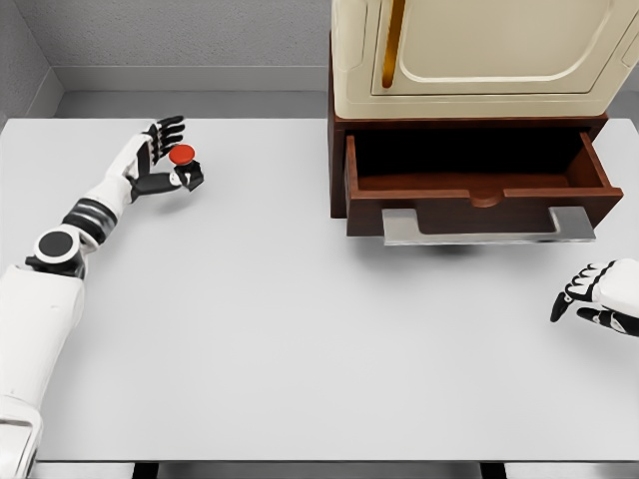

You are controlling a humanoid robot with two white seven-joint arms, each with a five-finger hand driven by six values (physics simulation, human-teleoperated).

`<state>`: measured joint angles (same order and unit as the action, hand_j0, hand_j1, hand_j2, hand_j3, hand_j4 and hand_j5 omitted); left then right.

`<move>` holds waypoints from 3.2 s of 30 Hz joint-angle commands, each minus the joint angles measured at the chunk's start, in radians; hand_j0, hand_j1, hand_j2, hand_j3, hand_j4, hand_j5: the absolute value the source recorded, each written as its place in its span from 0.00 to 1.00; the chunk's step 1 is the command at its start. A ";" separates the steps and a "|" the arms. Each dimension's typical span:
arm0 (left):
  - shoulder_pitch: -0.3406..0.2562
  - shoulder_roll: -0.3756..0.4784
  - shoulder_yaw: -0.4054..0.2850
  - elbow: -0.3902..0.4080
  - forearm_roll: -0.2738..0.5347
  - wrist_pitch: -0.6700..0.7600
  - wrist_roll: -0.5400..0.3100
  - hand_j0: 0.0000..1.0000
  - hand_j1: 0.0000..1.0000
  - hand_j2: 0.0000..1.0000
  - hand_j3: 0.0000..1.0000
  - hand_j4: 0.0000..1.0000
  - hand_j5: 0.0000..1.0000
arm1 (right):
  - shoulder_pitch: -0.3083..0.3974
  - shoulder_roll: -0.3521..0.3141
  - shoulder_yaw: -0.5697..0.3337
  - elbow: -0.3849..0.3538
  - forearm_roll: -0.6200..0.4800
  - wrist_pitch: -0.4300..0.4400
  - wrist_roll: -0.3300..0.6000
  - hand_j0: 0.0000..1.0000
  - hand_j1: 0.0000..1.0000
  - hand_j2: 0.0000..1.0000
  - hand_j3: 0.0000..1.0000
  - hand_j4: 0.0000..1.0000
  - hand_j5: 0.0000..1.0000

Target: Put the switch into the drawer with left arm, and close the drawer with right arm

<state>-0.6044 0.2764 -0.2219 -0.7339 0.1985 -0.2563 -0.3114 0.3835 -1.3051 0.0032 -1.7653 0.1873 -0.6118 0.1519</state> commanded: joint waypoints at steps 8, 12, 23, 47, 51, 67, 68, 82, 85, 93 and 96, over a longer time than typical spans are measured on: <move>-0.012 -0.005 0.002 0.044 -0.001 0.000 0.002 0.92 0.92 0.92 0.92 0.92 0.92 | -0.002 -0.002 0.000 0.000 -0.006 0.001 0.000 0.50 0.50 0.50 0.50 0.50 0.50; -0.012 -0.011 0.002 0.044 -0.017 -0.001 0.005 0.92 0.92 0.92 0.92 0.92 0.92 | -0.002 -0.002 0.000 0.000 -0.006 0.001 0.001 0.50 0.50 0.50 0.50 0.50 0.50; -0.011 -0.010 0.001 0.041 -0.037 -0.008 0.008 0.72 0.72 0.72 0.72 0.72 0.72 | -0.002 -0.002 -0.002 0.000 -0.008 0.001 0.006 0.51 0.51 0.51 0.51 0.51 0.51; -0.002 -0.003 0.010 -0.048 -0.047 -0.014 0.006 0.43 0.43 0.43 0.43 0.43 0.43 | -0.015 0.000 -0.003 0.001 -0.009 0.001 -0.002 0.51 0.51 0.51 0.51 0.51 0.51; 0.000 0.000 0.010 -0.081 -0.047 -0.014 0.002 0.43 0.43 0.43 0.43 0.43 0.43 | -0.014 0.000 -0.003 0.001 -0.009 0.001 -0.002 0.51 0.51 0.51 0.51 0.51 0.51; 0.097 0.050 0.007 -0.332 -0.050 -0.124 0.000 0.41 0.41 0.41 0.41 0.41 0.41 | -0.017 0.000 -0.003 0.001 -0.009 0.001 -0.002 0.51 0.51 0.51 0.51 0.51 0.51; 0.109 0.052 0.007 -0.358 -0.051 -0.126 0.000 0.41 0.41 0.41 0.41 0.41 0.41 | -0.017 0.000 -0.003 0.001 -0.009 0.001 0.000 0.51 0.51 0.51 0.51 0.51 0.51; 0.192 0.069 0.036 -0.548 -0.169 -0.247 0.002 0.39 0.39 0.39 0.39 0.39 0.39 | -0.017 0.001 -0.003 0.001 -0.009 0.001 0.000 0.51 0.51 0.51 0.51 0.51 0.51; 0.206 0.069 0.068 -0.555 -0.188 -0.333 0.002 0.39 0.39 0.39 0.39 0.39 0.39 | -0.018 0.000 -0.003 0.001 -0.009 0.001 0.000 0.51 0.51 0.51 0.51 0.51 0.51; 0.239 0.067 0.084 -0.599 -0.205 -0.355 0.000 0.35 0.35 0.35 0.35 0.35 0.35 | -0.018 0.001 -0.003 0.001 -0.009 0.001 0.000 0.51 0.51 0.51 0.51 0.51 0.51; 0.265 0.067 0.085 -0.656 -0.225 -0.355 0.000 0.35 0.35 0.35 0.35 0.35 0.35 | -0.018 0.000 -0.003 0.003 -0.009 0.001 0.000 0.51 0.51 0.51 0.51 0.51 0.51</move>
<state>-0.3375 0.3437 -0.1392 -1.3576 -0.0227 -0.6105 -0.3119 0.3651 -1.3024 0.0001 -1.7637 0.1844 -0.6118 0.1522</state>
